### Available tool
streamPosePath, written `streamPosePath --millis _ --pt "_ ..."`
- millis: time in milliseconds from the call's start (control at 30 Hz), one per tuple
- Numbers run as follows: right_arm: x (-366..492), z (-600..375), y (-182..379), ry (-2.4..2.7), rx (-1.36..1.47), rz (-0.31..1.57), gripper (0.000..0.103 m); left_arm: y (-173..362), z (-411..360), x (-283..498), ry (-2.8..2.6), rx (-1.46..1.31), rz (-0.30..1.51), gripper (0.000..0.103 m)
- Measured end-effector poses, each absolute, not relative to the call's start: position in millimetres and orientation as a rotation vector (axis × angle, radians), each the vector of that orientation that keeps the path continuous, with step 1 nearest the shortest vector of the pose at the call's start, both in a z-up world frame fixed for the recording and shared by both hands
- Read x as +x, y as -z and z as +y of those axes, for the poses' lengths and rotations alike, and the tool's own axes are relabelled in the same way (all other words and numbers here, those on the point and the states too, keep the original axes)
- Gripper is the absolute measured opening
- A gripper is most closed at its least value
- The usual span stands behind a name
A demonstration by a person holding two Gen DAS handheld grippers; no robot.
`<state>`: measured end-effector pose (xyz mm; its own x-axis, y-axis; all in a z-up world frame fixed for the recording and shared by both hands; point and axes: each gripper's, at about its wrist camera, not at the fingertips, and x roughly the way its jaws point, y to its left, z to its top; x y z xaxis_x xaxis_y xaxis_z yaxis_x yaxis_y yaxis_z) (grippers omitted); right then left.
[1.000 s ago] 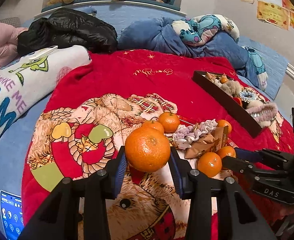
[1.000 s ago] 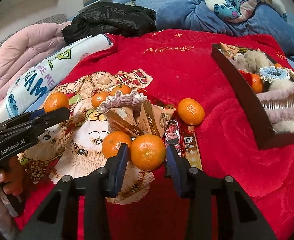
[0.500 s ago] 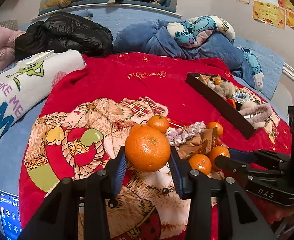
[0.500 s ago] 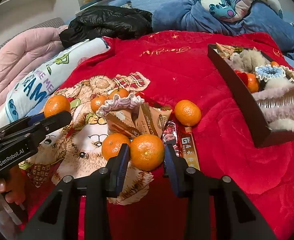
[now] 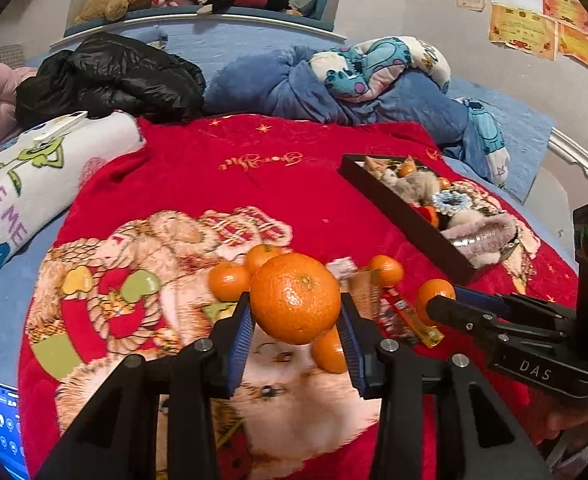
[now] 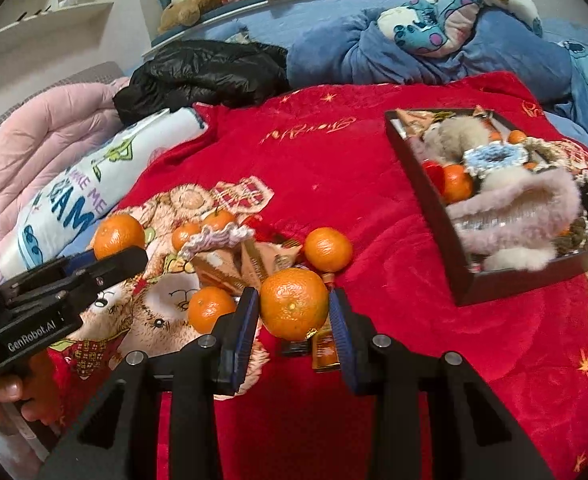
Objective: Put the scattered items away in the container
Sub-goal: 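Carry both held mandarins toward the black box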
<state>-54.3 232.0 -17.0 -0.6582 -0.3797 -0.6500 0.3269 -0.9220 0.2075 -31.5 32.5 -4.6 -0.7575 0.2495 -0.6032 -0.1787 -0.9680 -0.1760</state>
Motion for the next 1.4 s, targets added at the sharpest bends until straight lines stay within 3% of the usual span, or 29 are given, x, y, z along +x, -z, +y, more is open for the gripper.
streamPosePath --millis 933,1400 --pt "-27.4 387.9 -12.9 2.788 0.907 -0.344 0.035 -8.4 215.1 -27.5 -2.5 -0.896 -0.155 0.042" --pt "-26.4 407.0 -6.8 2.803 0.924 -0.355 0.035 4.1 228.6 -36.4 -2.471 -0.936 -0.152 0.042"
